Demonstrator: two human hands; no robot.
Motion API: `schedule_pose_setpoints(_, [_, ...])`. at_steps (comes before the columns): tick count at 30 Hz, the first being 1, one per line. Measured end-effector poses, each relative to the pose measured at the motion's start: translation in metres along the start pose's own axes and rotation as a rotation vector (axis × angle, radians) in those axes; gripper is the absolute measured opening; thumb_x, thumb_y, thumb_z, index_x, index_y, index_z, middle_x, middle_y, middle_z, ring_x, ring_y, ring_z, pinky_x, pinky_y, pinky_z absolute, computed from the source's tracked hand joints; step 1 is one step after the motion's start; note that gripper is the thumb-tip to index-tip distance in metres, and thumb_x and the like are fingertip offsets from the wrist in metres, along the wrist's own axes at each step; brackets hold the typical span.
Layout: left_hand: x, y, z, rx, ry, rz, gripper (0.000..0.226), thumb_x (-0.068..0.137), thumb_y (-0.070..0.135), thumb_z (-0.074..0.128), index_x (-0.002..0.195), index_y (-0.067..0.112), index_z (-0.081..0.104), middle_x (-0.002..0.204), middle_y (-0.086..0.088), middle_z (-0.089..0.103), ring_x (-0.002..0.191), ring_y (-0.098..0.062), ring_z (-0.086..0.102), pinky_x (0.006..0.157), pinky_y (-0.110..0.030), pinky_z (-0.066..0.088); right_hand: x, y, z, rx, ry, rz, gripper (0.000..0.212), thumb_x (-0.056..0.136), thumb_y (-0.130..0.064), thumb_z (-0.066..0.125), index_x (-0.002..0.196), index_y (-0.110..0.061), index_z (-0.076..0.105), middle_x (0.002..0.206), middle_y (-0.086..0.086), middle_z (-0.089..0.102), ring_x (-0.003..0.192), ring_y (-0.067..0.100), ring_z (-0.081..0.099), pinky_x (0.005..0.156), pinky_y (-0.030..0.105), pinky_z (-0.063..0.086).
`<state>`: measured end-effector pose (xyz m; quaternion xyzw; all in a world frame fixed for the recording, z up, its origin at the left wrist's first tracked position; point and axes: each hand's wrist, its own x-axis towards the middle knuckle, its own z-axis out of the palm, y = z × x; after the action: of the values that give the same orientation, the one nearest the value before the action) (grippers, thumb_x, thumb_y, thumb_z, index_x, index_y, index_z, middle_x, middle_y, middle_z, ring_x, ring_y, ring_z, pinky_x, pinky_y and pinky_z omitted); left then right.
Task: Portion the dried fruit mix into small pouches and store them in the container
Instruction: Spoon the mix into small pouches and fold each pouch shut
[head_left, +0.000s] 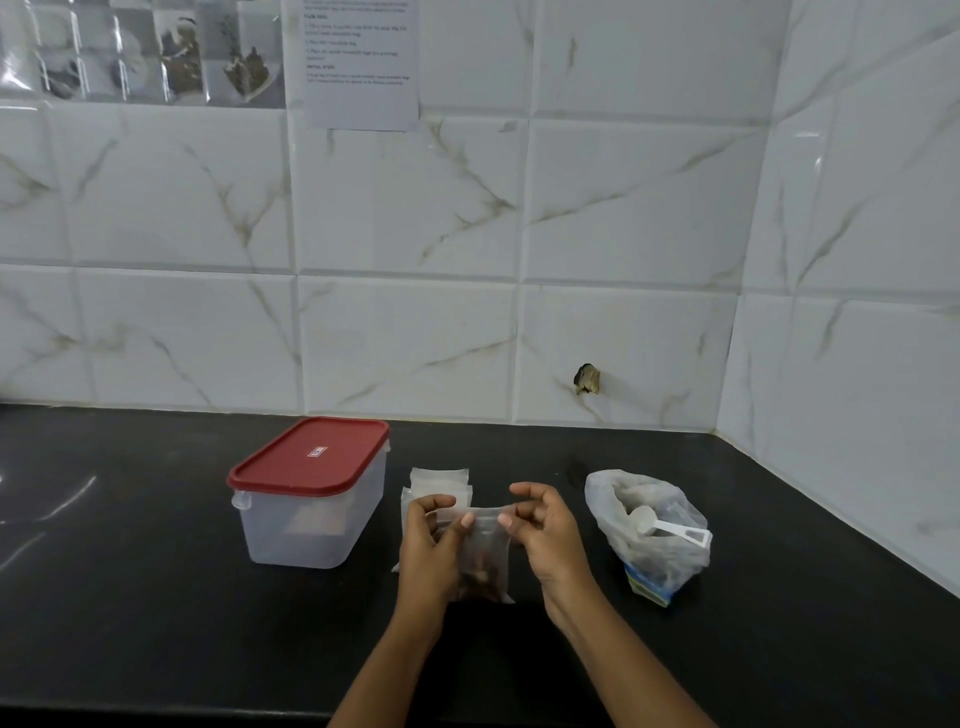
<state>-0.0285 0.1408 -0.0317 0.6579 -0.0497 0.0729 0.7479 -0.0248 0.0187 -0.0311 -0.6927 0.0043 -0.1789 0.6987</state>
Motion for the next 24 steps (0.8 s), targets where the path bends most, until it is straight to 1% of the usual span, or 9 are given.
schedule_pose_setpoints(3, [0.004, -0.001, -0.002, -0.084, 0.015, -0.036, 0.026, 0.086, 0.008, 0.061, 0.108, 0.019, 0.05, 0.116, -0.009, 0.052, 0.098, -0.02, 0.055, 0.056, -0.024, 0.048, 0.001, -0.003, 0.001, 0.001, 0.02, 0.026, 0.03, 0.084, 0.006, 0.059, 0.102, -0.018, 0.057, 0.073, 0.002, 0.057, 0.078, 0.014, 0.06, 0.07, 0.022, 0.047])
schedule_pose_setpoints(5, [0.005, -0.002, -0.003, -0.146, 0.033, -0.061, 0.025, 0.084, 0.007, 0.063, 0.102, 0.02, 0.052, 0.114, -0.01, 0.055, 0.097, -0.021, 0.057, 0.062, -0.029, 0.049, 0.002, -0.005, 0.002, -0.005, 0.02, 0.031, 0.027, 0.084, 0.006, 0.058, 0.103, -0.014, 0.058, 0.073, 0.001, 0.056, 0.076, 0.012, 0.059, 0.067, 0.02, 0.046])
schedule_pose_setpoints(7, [0.006, -0.004, -0.004, -0.198, 0.046, -0.079, 0.027, 0.081, 0.004, 0.066, 0.097, 0.021, 0.052, 0.109, -0.009, 0.058, 0.095, -0.021, 0.058, 0.069, -0.035, 0.052, 0.001, -0.006, 0.003, -0.023, 0.022, 0.03, 0.024, 0.085, 0.006, 0.058, 0.095, -0.016, 0.059, 0.077, 0.002, 0.058, 0.08, 0.014, 0.059, 0.069, 0.021, 0.047])
schedule_pose_setpoints(9, [0.007, -0.004, -0.006, -0.227, 0.049, -0.082, 0.029, 0.078, 0.003, 0.068, 0.097, 0.02, 0.053, 0.108, -0.009, 0.058, 0.097, -0.022, 0.058, 0.071, -0.036, 0.052, 0.0, -0.007, 0.003, -0.027, -0.002, 0.029, 0.023, 0.086, 0.003, 0.058, 0.091, -0.019, 0.059, 0.087, 0.002, 0.06, 0.089, 0.016, 0.06, 0.074, 0.024, 0.049])
schedule_pose_setpoints(11, [0.009, -0.006, -0.009, -0.213, 0.043, -0.079, 0.03, 0.076, 0.003, 0.07, 0.096, 0.019, 0.054, 0.11, -0.009, 0.057, 0.102, -0.025, 0.057, 0.076, -0.042, 0.054, -0.003, -0.008, 0.002, 0.016, -0.053, 0.03, 0.021, 0.086, 0.001, 0.059, 0.096, -0.018, 0.059, 0.092, 0.002, 0.06, 0.092, 0.016, 0.059, 0.077, 0.023, 0.05])
schedule_pose_setpoints(14, [0.009, -0.007, -0.013, -0.183, 0.023, -0.074, 0.027, 0.076, 0.004, 0.07, 0.093, 0.019, 0.056, 0.11, -0.011, 0.058, 0.105, -0.028, 0.057, 0.089, -0.053, 0.05, -0.006, -0.006, 0.003, 0.08, -0.094, 0.038, 0.029, 0.082, 0.0, 0.064, 0.104, -0.017, 0.057, 0.095, 0.004, 0.06, 0.093, 0.014, 0.058, 0.076, 0.022, 0.049])
schedule_pose_setpoints(17, [0.009, -0.007, -0.014, -0.19, -0.003, -0.081, 0.022, 0.078, 0.004, 0.068, 0.092, 0.016, 0.056, 0.11, -0.014, 0.059, 0.105, -0.03, 0.057, 0.085, -0.049, 0.052, -0.006, -0.006, 0.006, 0.123, -0.074, 0.068, 0.031, 0.083, 0.004, 0.062, 0.101, -0.02, 0.056, 0.101, 0.01, 0.062, 0.096, 0.017, 0.059, 0.07, 0.02, 0.047])
schedule_pose_setpoints(21, [0.007, -0.008, -0.014, -0.188, -0.011, -0.094, 0.016, 0.082, 0.008, 0.064, 0.095, 0.012, 0.056, 0.11, -0.013, 0.06, 0.103, -0.027, 0.059, 0.08, -0.043, 0.053, -0.005, -0.008, 0.009, 0.154, -0.058, 0.072, 0.035, 0.082, 0.011, 0.059, 0.106, -0.014, 0.053, 0.08, 0.005, 0.06, 0.084, 0.013, 0.059, 0.069, 0.02, 0.045])
schedule_pose_setpoints(24, [0.003, -0.008, -0.013, -0.163, 0.008, -0.069, 0.012, 0.088, 0.016, 0.058, 0.097, 0.007, 0.057, 0.106, -0.011, 0.059, 0.097, -0.023, 0.059, 0.066, -0.03, 0.05, -0.003, -0.009, 0.01, 0.167, -0.048, 0.088, 0.036, 0.082, 0.013, 0.057, 0.108, -0.011, 0.051, 0.076, 0.004, 0.057, 0.081, 0.012, 0.057, 0.072, 0.022, 0.046])
